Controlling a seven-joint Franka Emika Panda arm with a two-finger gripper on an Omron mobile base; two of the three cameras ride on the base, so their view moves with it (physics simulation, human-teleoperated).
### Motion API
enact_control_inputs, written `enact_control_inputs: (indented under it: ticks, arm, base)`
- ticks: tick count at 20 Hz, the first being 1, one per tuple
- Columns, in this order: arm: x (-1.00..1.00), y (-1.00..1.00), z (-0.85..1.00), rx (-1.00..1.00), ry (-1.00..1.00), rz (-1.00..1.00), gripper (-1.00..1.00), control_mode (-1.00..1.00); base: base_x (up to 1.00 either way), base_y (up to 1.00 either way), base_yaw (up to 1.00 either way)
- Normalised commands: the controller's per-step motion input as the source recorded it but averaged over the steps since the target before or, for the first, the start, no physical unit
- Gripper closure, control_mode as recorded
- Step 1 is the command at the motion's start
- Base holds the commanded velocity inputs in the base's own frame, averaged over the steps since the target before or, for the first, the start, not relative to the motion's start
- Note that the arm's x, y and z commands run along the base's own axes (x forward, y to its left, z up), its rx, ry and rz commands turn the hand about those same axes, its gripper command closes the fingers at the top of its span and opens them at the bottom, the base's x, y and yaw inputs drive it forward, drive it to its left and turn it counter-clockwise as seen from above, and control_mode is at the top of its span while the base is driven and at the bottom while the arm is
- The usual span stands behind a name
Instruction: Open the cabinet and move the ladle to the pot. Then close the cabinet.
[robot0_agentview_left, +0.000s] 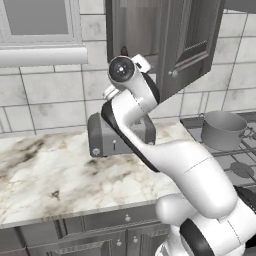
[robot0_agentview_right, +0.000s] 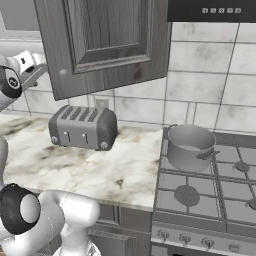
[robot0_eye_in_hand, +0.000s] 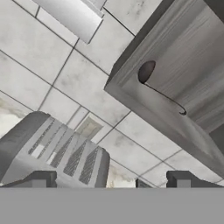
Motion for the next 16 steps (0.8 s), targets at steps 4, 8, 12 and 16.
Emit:
enact_control_inputs:
  ticks: [4, 8, 12, 16]
  arm:
    - [0.43, -0.12, -0.19, 0.0, 0.07, 0.1, -1.0, -1.0]
    - [-0.1, -0.42, -0.03, -0.01, 0.03, 0.02, -1.0, -1.0]
    - [-0.56, -0.51, -0.02, 0.0, 0.0, 0.0, -1.0, -1.0]
    - [-0.54, -0.56, -0.13, 0.0, 0.01, 0.0, -1.0, -1.0]
  base:
    - [0.0, 0.0, 0.0]
    - [0.0, 0.0, 0.0]
    - [0.0, 0.0, 0.0]
    - [0.0, 0.0, 0.0]
